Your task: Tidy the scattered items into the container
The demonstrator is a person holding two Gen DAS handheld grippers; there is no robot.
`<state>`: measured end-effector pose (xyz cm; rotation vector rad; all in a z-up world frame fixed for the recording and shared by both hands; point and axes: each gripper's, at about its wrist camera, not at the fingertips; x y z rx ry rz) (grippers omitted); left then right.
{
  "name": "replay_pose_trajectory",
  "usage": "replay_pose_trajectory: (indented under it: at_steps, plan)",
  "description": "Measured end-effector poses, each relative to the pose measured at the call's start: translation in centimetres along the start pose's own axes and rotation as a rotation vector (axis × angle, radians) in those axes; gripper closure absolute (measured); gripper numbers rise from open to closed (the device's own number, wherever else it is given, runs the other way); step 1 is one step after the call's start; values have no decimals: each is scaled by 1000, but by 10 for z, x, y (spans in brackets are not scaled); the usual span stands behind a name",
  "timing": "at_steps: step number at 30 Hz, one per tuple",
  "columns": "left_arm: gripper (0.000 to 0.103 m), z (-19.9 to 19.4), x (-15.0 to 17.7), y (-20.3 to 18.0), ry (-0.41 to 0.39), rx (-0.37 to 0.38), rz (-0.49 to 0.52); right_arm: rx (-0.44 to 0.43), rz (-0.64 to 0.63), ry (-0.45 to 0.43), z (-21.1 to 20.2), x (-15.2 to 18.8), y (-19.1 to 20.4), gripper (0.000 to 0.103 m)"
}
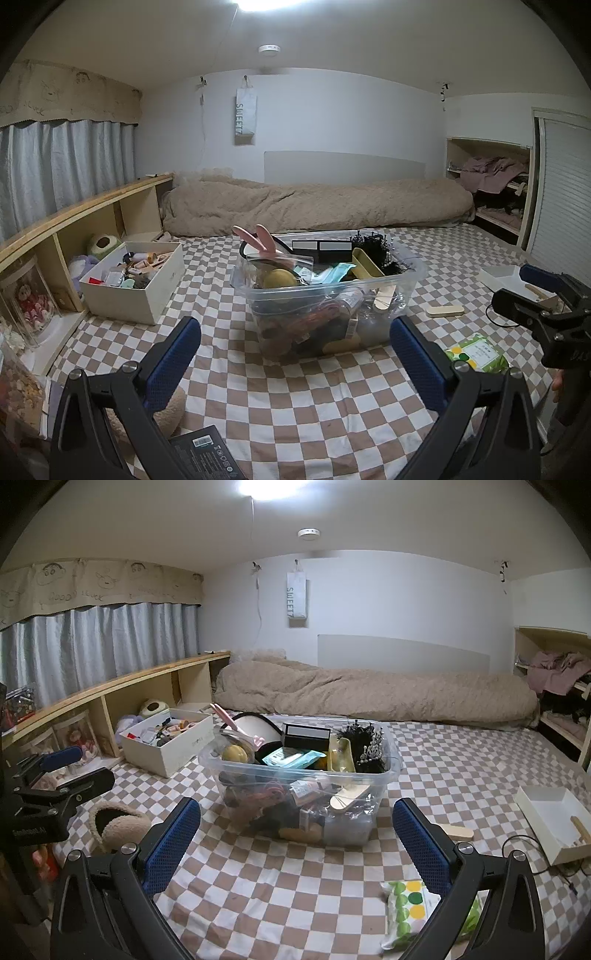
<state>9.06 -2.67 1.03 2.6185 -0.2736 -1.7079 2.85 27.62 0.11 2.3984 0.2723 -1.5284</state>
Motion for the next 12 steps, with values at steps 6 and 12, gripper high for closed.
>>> replay_pose_trajectory:
  at_steps: [6, 12]
  plan:
    - [0, 2, 0, 1, 6, -12, -6, 0, 0, 0, 0, 0, 0, 0]
    - [0, 1, 2, 1, 8, -26, -7, -1, 0, 0, 0, 0, 0, 0]
Point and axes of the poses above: each gripper's, at about its wrist camera, not at the fingertips, and z roughly the way its jaws point, y to its left, x to its underside, and after that the axes turned 6 degrees about z, right-handed
